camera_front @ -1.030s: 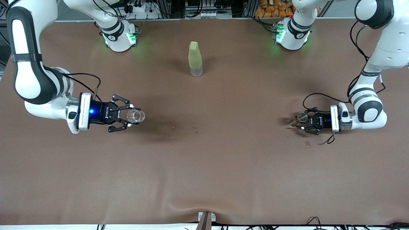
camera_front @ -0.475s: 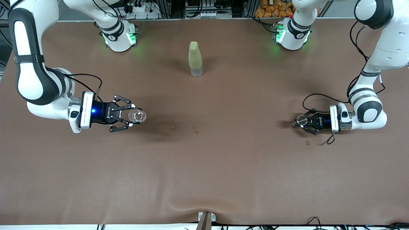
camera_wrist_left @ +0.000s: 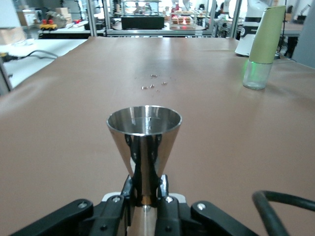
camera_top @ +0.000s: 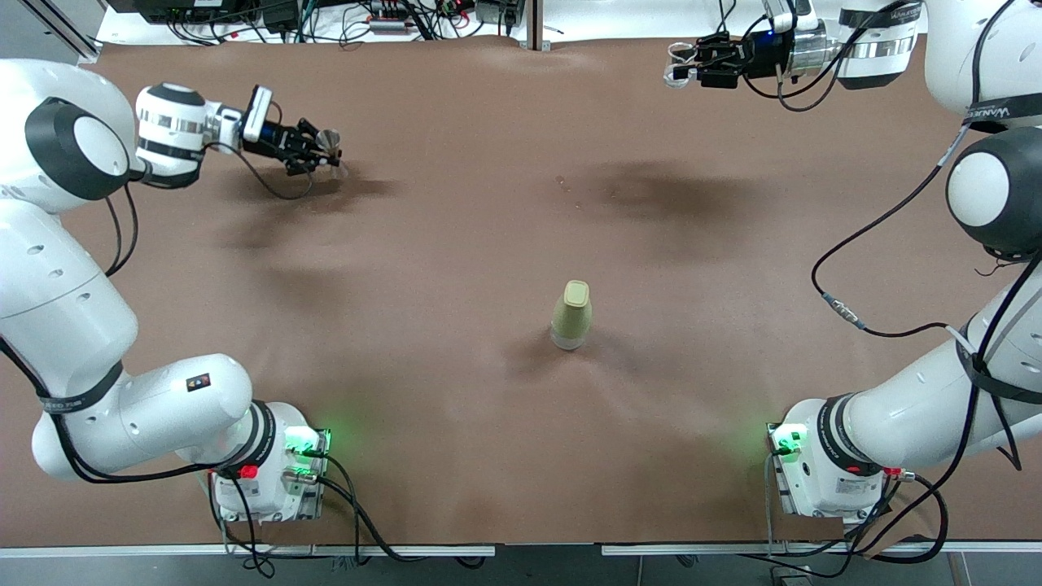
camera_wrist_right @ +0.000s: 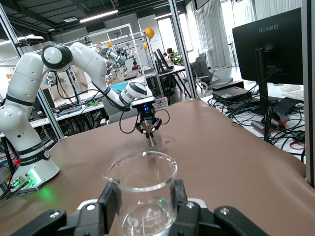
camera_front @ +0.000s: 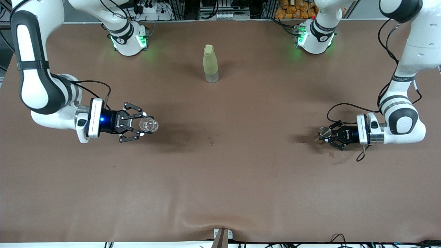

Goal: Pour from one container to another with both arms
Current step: 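Bring the beaker and the jigger together above the table center, then tilt the beaker with the right gripper over the jigger's cup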

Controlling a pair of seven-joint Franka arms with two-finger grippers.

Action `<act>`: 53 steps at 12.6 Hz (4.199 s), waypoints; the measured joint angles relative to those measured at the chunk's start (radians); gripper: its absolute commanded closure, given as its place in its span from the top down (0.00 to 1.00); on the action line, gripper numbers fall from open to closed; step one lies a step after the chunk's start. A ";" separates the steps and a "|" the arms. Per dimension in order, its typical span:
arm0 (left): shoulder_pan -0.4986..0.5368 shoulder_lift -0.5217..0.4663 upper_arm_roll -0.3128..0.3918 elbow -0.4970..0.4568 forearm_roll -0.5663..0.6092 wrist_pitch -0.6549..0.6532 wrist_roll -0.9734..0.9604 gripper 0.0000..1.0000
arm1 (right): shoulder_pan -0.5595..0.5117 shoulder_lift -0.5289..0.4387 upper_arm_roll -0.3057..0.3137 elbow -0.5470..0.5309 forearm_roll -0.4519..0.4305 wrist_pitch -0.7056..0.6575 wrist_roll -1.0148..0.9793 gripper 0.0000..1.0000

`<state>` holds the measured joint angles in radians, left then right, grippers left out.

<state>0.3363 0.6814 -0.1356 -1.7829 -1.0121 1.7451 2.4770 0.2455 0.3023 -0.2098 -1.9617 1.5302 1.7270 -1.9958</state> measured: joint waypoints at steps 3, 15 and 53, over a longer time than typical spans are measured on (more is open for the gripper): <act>-0.028 -0.022 -0.091 0.011 -0.058 0.061 0.000 0.00 | 0.044 0.000 0.000 -0.001 0.011 0.005 0.000 0.23; -0.310 -0.017 -0.212 0.070 -0.422 0.381 -0.004 0.00 | 0.404 0.003 0.001 -0.039 0.422 0.318 0.008 0.22; -0.447 0.031 -0.194 0.057 -0.703 0.547 0.115 0.00 | 0.687 0.288 -0.008 0.414 1.039 0.877 0.267 0.21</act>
<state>-0.1107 0.7125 -0.3297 -1.7256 -1.7156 2.2920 2.5921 0.9328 0.5906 -0.2183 -1.5473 2.5692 2.6040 -1.7286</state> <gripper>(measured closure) 0.793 0.502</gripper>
